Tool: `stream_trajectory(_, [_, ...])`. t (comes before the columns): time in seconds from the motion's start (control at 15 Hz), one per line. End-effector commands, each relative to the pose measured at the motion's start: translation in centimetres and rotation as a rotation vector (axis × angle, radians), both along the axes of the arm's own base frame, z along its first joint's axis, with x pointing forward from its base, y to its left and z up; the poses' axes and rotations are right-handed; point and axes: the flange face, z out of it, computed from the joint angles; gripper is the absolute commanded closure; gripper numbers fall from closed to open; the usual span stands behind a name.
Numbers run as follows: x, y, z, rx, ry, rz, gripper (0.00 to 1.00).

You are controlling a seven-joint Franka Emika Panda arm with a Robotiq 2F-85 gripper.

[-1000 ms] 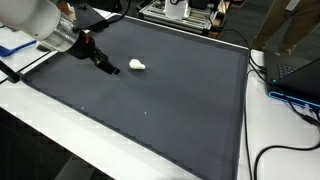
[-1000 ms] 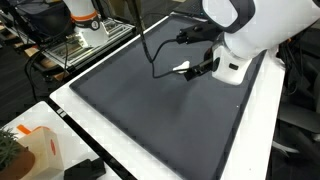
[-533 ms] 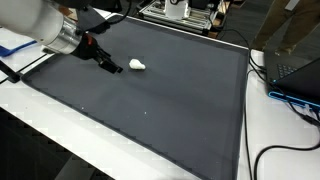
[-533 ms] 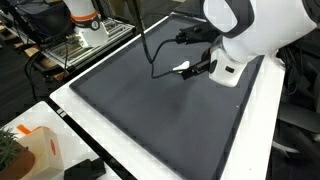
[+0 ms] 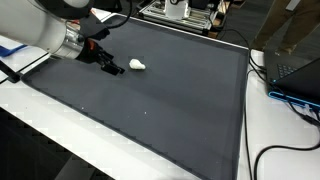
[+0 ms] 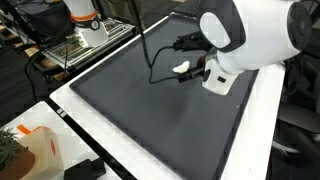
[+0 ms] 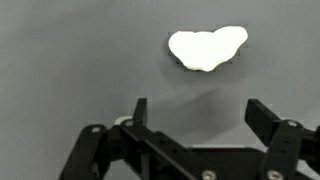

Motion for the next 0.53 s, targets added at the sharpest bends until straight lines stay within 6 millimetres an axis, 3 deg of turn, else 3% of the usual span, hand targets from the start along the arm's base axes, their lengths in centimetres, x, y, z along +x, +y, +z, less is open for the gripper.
stream_trajectory(0.0, [0.1,-0.3,-0.8,0.035,0.031,-0.035,0.00])
stream_trajectory(0.13, [0.3,0.3,0.6,0.018,-0.011,-0.012,0.00])
stream_trajectory(0.27, [-0.1,1.9,3.7,0.011,-0.081,0.043,0.00])
stream_trajectory(0.47, [-0.8,3.6,6.7,0.037,-0.152,0.100,0.00])
